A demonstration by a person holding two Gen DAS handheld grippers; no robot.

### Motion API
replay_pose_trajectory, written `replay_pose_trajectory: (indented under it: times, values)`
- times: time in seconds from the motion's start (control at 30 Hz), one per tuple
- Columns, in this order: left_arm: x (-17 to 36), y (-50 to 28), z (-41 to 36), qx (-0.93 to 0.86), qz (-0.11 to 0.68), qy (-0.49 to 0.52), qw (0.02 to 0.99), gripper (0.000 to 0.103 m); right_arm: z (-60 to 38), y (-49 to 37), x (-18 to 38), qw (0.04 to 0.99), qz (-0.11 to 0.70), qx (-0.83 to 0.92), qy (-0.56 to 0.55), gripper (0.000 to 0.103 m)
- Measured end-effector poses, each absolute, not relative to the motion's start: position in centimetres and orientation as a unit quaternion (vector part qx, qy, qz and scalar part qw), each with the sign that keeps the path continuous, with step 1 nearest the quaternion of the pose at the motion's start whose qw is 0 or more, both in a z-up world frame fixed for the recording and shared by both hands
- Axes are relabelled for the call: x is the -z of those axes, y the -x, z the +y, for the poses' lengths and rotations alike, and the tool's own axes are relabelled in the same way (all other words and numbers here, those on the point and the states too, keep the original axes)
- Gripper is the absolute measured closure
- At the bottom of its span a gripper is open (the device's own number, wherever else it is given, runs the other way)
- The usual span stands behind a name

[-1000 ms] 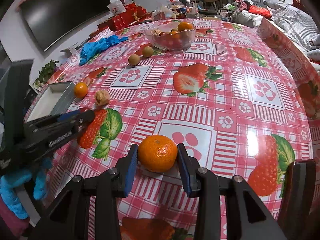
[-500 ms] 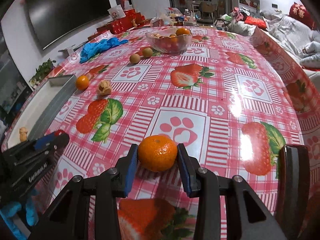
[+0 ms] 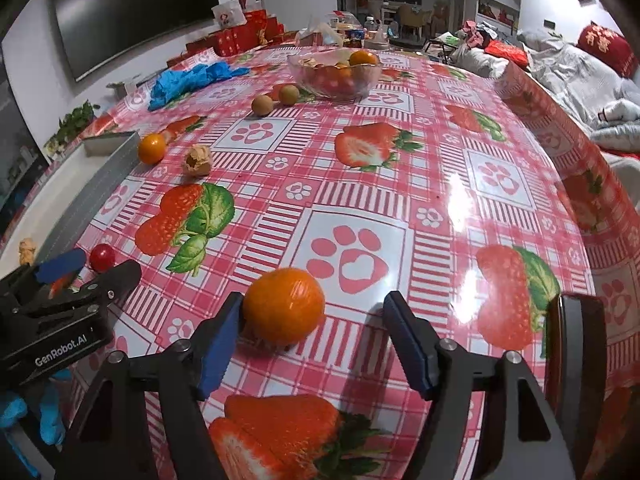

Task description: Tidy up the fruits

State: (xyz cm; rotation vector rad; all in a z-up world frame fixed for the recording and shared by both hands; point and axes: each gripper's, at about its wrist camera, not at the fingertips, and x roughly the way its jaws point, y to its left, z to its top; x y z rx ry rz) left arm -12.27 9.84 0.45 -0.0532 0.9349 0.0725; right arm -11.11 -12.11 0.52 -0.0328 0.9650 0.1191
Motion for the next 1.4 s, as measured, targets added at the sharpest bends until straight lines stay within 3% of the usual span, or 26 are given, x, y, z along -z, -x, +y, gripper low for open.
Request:
replay_pose_trajectory:
  times: [0.17, 0.27, 0.43, 1.4]
  values:
    - [-0.24, 12.18, 9.70, -0.028, 0.454, 0.024, 0.890, 0.011, -11.40, 10.90, -0.08, 0.884, 0.464, -0.051, 0.034, 0.018]
    - [-0.05, 12.10, 9.84, -0.030, 0.462, 0.025, 0.886, 0.001, -11.30, 10.84, 0.13, 0.886, 0.461, -0.049, 0.032, 0.011]
    - [-0.06, 12.13, 9.94, -0.032, 0.461, 0.027, 0.886, 0.001, -11.70, 10.43, 0.43, 0.881, 0.470, -0.049, 0.019, 0.000]
    - [0.04, 12.13, 9.94, -0.034, 0.461, 0.028, 0.886, 0.001, -11.58, 10.47, 0.41, 0.881, 0.470, -0.049, 0.020, 0.000]
